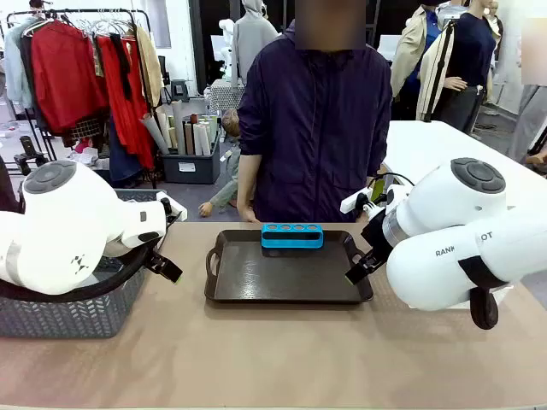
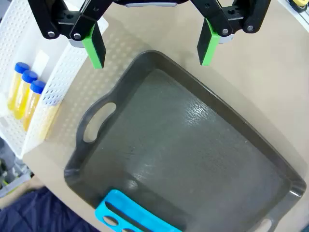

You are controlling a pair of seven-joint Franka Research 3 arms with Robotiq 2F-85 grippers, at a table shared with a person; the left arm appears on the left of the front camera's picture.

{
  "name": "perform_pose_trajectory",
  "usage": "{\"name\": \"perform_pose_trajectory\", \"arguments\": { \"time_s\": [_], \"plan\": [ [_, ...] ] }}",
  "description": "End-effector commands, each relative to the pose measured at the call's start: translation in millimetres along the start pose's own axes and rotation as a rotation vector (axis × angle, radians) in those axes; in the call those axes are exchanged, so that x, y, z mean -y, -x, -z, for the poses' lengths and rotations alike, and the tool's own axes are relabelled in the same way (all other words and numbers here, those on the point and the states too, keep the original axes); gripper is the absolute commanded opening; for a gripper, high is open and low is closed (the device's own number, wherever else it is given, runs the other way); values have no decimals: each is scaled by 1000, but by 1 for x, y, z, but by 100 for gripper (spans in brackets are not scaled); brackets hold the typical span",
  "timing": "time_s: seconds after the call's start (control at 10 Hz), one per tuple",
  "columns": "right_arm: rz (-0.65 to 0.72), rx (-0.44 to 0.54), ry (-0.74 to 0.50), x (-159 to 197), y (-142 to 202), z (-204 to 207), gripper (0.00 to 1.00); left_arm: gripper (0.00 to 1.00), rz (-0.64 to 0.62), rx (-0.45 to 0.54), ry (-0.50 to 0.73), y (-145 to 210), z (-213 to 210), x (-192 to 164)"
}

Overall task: Prepare the laboratory tools.
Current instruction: Pick up one Large Measuring Cup and place it on the Handle tray.

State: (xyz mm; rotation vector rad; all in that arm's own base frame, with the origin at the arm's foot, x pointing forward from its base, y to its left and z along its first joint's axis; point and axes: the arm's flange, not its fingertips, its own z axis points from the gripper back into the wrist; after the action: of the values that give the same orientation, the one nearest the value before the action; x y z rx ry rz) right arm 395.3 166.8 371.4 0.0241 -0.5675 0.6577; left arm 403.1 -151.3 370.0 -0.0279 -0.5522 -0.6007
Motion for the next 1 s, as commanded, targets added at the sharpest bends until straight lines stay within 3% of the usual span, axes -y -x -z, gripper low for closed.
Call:
{"name": "perform_pose_trajectory", "arguments": {
  "time_s": [0.0, 0.9],
  "plan": [
    [0, 0, 0, 0, 0, 0, 100, 100, 0, 0, 0, 0, 0, 0],
    [0, 0, 0, 0, 0, 0, 100, 100, 0, 0, 0, 0, 0, 0]
  ]
}}
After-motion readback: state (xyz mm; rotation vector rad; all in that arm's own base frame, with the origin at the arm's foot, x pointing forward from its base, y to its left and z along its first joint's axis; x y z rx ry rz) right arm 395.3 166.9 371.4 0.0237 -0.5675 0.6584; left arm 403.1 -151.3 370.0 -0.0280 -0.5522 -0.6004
